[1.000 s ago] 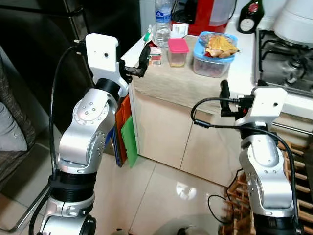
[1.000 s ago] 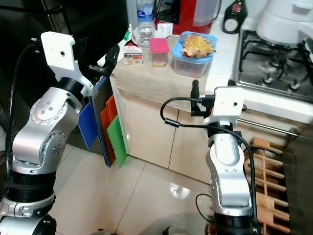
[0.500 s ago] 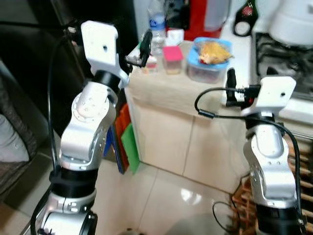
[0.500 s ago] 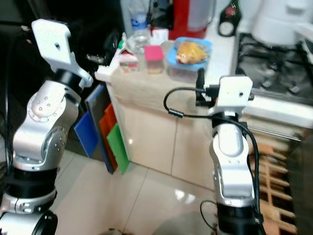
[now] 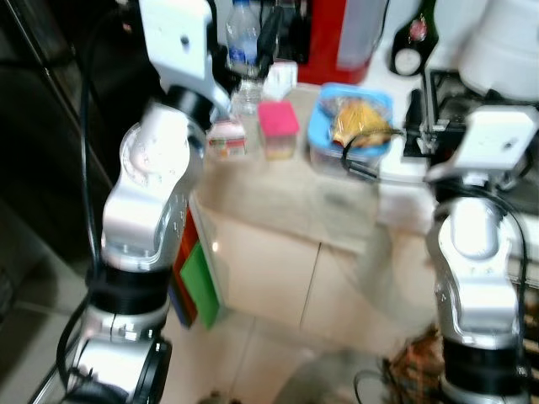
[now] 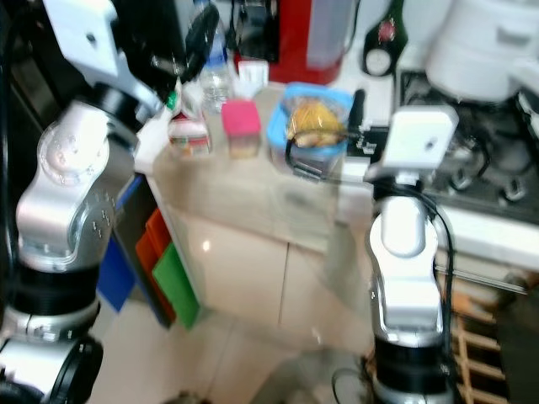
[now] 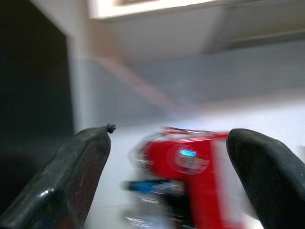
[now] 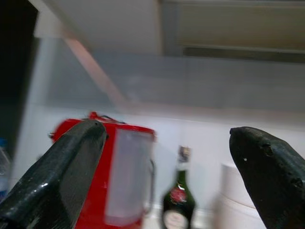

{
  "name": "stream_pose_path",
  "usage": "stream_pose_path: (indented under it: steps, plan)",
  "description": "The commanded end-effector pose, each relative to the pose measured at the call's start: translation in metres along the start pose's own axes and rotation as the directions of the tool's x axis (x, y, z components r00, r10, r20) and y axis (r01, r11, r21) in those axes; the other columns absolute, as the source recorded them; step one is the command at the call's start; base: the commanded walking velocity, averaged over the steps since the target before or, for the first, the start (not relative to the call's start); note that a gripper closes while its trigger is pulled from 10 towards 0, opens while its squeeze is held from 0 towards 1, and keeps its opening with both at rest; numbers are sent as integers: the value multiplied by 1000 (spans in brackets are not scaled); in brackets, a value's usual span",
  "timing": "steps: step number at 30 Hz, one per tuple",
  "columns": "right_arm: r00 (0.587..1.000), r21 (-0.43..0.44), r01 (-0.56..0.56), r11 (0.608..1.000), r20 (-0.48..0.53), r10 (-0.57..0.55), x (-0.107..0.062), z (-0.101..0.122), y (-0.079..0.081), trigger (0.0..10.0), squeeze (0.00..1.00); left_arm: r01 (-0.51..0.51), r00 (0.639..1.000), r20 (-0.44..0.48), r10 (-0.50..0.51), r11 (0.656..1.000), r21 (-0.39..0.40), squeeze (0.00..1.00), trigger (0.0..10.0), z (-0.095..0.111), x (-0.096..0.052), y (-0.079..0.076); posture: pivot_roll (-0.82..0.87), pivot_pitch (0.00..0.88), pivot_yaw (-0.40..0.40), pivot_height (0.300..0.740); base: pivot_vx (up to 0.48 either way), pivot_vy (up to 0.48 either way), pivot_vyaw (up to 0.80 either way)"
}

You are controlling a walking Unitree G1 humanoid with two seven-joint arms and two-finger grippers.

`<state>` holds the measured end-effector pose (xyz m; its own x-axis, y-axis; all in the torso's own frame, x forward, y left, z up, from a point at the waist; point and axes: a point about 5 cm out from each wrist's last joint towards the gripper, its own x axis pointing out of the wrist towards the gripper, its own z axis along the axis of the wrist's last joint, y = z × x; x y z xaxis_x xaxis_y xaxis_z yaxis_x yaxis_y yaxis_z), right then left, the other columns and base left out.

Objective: Restocking fridge

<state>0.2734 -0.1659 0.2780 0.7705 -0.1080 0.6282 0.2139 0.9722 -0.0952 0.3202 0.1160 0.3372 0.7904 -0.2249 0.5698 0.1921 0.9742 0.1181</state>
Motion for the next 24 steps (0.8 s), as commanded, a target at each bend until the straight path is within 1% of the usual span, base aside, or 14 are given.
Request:
stream_pose_path:
  steps: [1, 2, 3, 5, 7, 8, 10, 11, 12, 13, 15, 16, 19, 24]
  plan:
    - [998, -7, 18, 1000, -53, -18, -3, -10, -5, 10000, 0, -61, 987, -147, 56, 998, -28, 0, 10000, -23, 6, 10, -109, 59, 33, 740, 0, 0, 0]
    - [998, -7, 18, 1000, -53, -18, -3, -10, -5, 10000, 0, -61, 987, -147, 56, 998, -28, 0, 10000, -23, 6, 10, -109, 59, 33, 740, 0, 0, 0]
    - [997, -7, 21, 1000, -70, -22, -5, -13, -5, 10000, 0, -75, 982, -181, 58, 993, -89, 0, 10000, -29, 8, 11, -115, 57, 36, 740, 0, 0, 0]
    - [997, -7, 22, 1000, -79, -23, -6, -14, -5, 10000, 0, -78, 976, -212, 52, 990, -120, 0, 10000, -34, 11, 10, -115, 57, 36, 740, 0, 0, 0]
    - [995, 0, 15, 1000, -97, -15, -8, -17, -1, 10000, 0, -104, 955, -293, 46, 977, -185, 0, 10000, -48, 16, 7, -119, 56, 40, 740, 0, 0, 0]
    - [995, 0, 15, 1000, -97, -15, -8, -17, -1, 10000, 0, -104, 955, -293, 46, 977, -185, 0, 10000, -48, 16, 7, -119, 56, 40, 740, 0, 0, 0]
    - [995, 3, 13, 1000, -102, -12, -9, -17, 0, 10000, 0, -117, 942, -334, 45, 973, -197, 0, 10000, -55, 20, 6, -121, 58, 42, 740, 0, 0, 0]
    - [995, 4, 11, 1000, -100, -11, -9, -16, 1, 10000, 0, -140, 927, -374, 42, 961, -237, 0, 10000, -62, 26, 5, -124, 60, 44, 740, 0, 0, 0]
    - [995, 4, 11, 1000, -100, -11, -9, -16, 1, 10000, 0, -140, 927, -374, 42, 961, -237, 0, 10000, -62, 26, 5, -124, 60, 44, 740, 0, 0, 0]
    - [996, 2, 11, 1000, -90, -10, -9, -14, 1, 10000, 0, -161, 919, -392, 44, 949, -271, 0, 10000, -66, 31, 5, -133, 64, 50, 740, 0, 0, 0]
    - [996, 1, 12, 1000, -85, -12, -8, -13, 0, 10000, 0, -158, 919, -391, 39, 948, -278, 0, 10000, -66, 33, 4, -136, 66, 53, 740, 0, 0, 0]
    - [997, -6, 14, 1000, -73, -14, -8, -10, 0, 10000, 0, -153, 915, -403, 31, 950, -274, 0, 10000, -68, 37, 1, -145, 70, 57, 740, 0, 0, 0]
    - [997, -10, 18, 1000, -71, -19, -8, -9, -1, 10000, 0, -157, 903, -429, 32, 953, -260, 0, 10000, -72, 39, -3, -150, 73, 60, 740, 0, 0, 0]
    - [996, -16, 27, 1000, -83, -28, -12, -10, -3, 10000, 0, -147, 884, -468, 10, 955, -257, 0, 10000, -78, 41, -14, -170, 76, 62, 740, 0, 0, 0]
